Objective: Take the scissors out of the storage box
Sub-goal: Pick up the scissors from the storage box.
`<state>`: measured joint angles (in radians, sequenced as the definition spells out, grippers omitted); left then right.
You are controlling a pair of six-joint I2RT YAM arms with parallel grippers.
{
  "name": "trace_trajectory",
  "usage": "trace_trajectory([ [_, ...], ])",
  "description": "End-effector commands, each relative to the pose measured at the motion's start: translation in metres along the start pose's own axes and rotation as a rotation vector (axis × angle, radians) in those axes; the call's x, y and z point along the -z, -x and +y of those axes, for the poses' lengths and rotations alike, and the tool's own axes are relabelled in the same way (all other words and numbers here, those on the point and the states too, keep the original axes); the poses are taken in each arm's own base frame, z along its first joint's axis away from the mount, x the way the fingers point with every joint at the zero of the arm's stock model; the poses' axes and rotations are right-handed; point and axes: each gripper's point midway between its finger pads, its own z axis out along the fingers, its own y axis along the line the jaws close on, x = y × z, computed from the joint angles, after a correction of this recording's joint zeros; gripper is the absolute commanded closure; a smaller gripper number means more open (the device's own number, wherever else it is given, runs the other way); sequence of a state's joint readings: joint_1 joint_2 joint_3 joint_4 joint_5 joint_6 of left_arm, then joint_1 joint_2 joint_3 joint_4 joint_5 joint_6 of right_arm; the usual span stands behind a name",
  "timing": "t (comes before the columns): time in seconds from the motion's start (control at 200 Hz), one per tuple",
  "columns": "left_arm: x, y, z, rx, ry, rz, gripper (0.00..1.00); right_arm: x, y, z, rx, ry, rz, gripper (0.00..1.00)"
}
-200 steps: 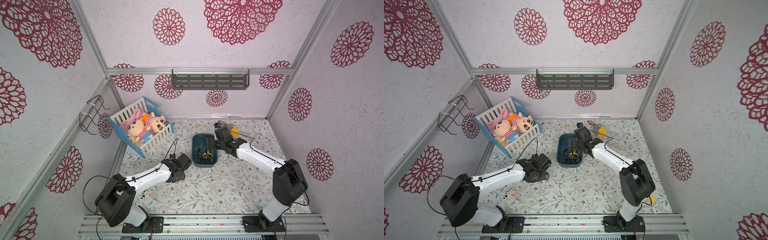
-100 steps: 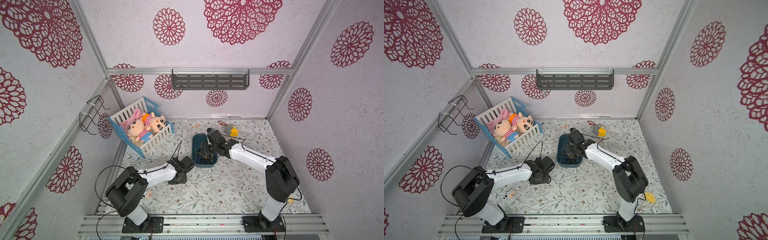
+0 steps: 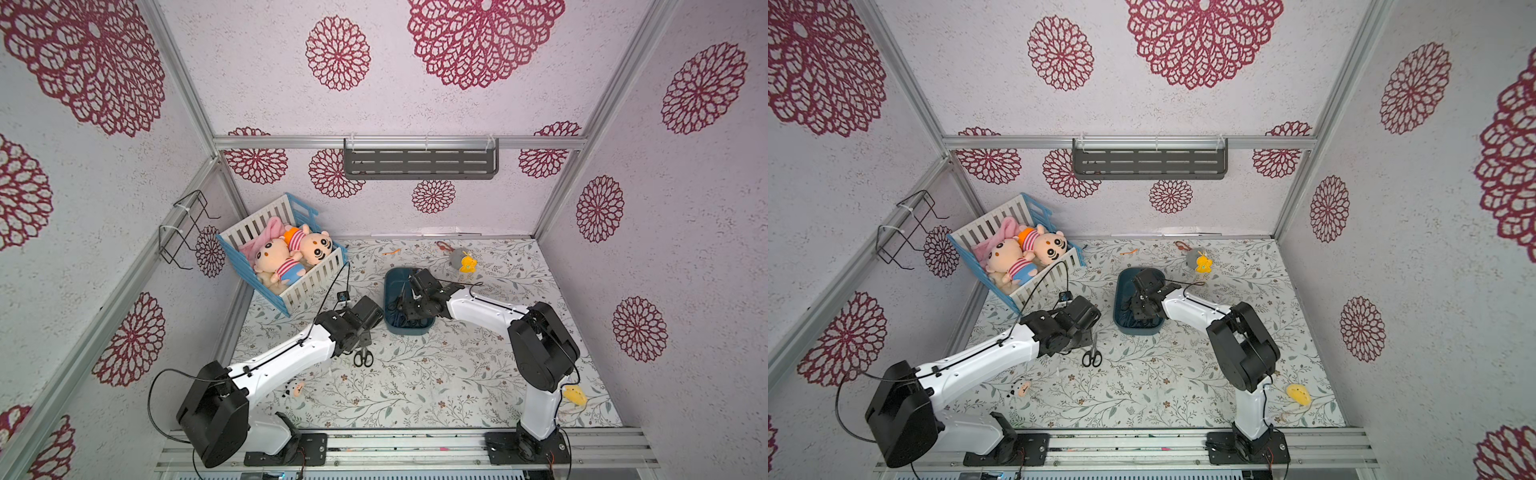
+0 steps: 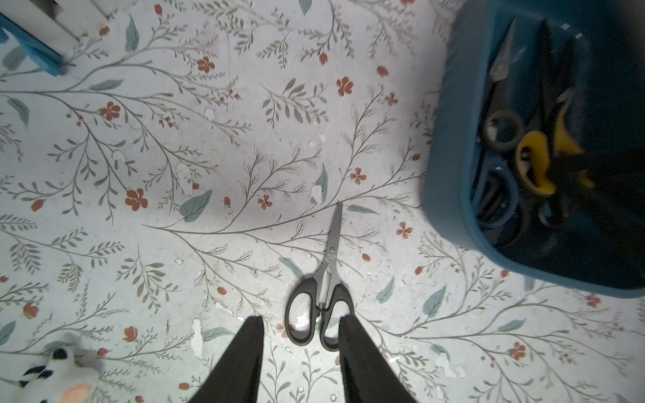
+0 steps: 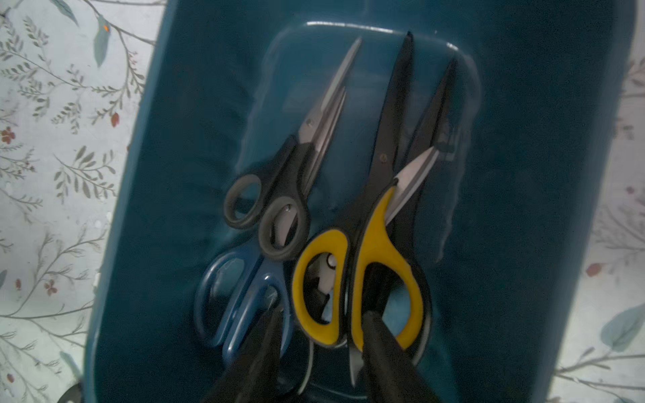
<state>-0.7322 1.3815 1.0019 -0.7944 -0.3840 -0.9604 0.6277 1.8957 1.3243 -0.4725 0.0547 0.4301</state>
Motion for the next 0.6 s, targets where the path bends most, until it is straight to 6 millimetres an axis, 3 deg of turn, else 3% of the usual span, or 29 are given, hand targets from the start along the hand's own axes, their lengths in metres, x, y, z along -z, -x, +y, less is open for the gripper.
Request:
trace_trajectory([
  [0.0, 0.008, 0.01, 0.009, 0.001, 0.019, -0.023, 0.63, -0.003, 0.009, -0.001, -0.013, -0.013, -0.015, 0.57],
  [0.21, 0.011, 0.024, 0.012, 0.027, -0.002, -0.045, 0.66, -0.018, 0.007, -0.011, -0.043, -0.033, 0.0, 0.59],
  [0.35, 0.01, 0.033, 0.01, 0.04, -0.019, -0.052, 0.67, -0.026, 0.006, -0.015, -0.036, -0.043, 0.015, 0.74],
  [0.41, 0.01, 0.038, 0.007, 0.04, -0.025, -0.061, 0.67, -0.023, 0.009, -0.015, -0.036, -0.041, 0.001, 0.81],
  [0.5, 0.006, 0.047, -0.001, 0.039, -0.045, -0.074, 0.68, -0.012, 0.021, -0.011, -0.038, -0.03, -0.036, 0.84],
  [0.595, -0.004, 0.062, -0.02, 0.023, -0.084, -0.08, 0.68, 0.006, 0.04, -0.006, -0.033, -0.022, -0.087, 0.87],
])
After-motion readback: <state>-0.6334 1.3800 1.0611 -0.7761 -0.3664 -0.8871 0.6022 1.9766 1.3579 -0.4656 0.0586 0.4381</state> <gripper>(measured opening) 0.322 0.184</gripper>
